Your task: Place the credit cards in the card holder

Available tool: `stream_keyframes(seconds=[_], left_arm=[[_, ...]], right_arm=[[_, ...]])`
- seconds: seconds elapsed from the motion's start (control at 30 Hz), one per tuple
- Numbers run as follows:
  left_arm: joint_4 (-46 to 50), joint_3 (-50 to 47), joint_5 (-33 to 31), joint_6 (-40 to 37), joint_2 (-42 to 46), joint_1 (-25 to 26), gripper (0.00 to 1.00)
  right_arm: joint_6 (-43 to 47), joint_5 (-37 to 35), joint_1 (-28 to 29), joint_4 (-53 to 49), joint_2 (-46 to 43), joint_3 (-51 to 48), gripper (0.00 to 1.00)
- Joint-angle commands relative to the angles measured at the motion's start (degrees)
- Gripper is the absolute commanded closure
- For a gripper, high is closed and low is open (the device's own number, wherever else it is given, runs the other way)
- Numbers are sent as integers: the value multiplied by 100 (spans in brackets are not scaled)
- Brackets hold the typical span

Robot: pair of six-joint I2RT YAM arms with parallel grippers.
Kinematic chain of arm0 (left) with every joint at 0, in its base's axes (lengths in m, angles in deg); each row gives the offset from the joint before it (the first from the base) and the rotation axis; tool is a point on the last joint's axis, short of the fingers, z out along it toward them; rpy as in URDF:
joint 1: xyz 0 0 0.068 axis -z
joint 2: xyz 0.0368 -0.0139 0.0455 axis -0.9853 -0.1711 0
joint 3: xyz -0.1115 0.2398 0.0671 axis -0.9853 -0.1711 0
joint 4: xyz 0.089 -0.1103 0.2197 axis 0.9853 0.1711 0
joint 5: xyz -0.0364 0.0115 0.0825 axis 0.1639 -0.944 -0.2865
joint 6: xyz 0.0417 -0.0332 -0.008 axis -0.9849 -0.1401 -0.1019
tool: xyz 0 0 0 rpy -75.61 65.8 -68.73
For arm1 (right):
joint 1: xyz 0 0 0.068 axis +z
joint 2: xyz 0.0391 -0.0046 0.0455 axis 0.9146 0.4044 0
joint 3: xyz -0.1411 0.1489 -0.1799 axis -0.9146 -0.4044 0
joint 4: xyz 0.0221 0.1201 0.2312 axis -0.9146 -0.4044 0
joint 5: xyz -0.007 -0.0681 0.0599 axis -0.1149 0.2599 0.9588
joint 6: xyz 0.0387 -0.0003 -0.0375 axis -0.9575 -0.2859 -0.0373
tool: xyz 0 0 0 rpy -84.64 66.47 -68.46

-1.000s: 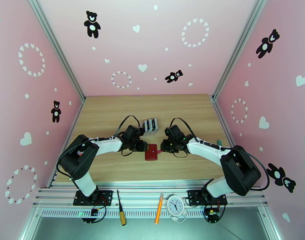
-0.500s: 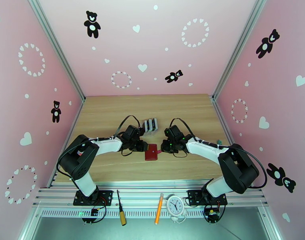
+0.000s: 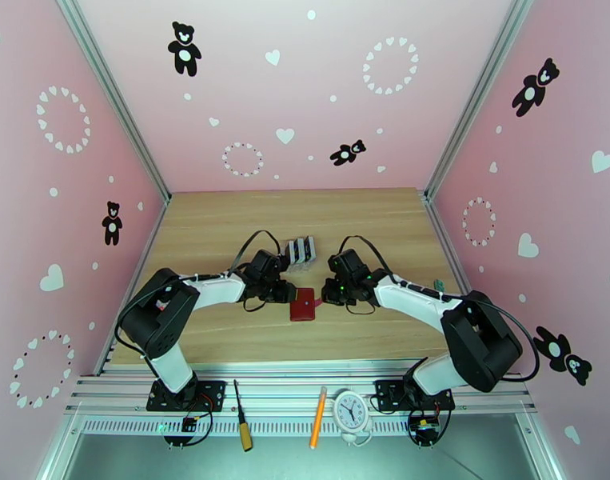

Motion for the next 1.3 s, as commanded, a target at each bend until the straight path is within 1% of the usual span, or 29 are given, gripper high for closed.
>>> stream_keyframes(seconds=[0.0,0.37,0.7,1.27], left_arm=[[137,86,40,-119,-165,48,64],[265,175,-50,-159,-274,142,64],[407,246,-156,-165,-388,143,64],[438,279,-155,-172,-446,140,64]], right_arm=[[-15,94,38,-6,0,106,100],[-85,90,332,81,344,403,100],[-190,105,625,240,865,662,100],[-188,154,670,273,1084,787,100]])
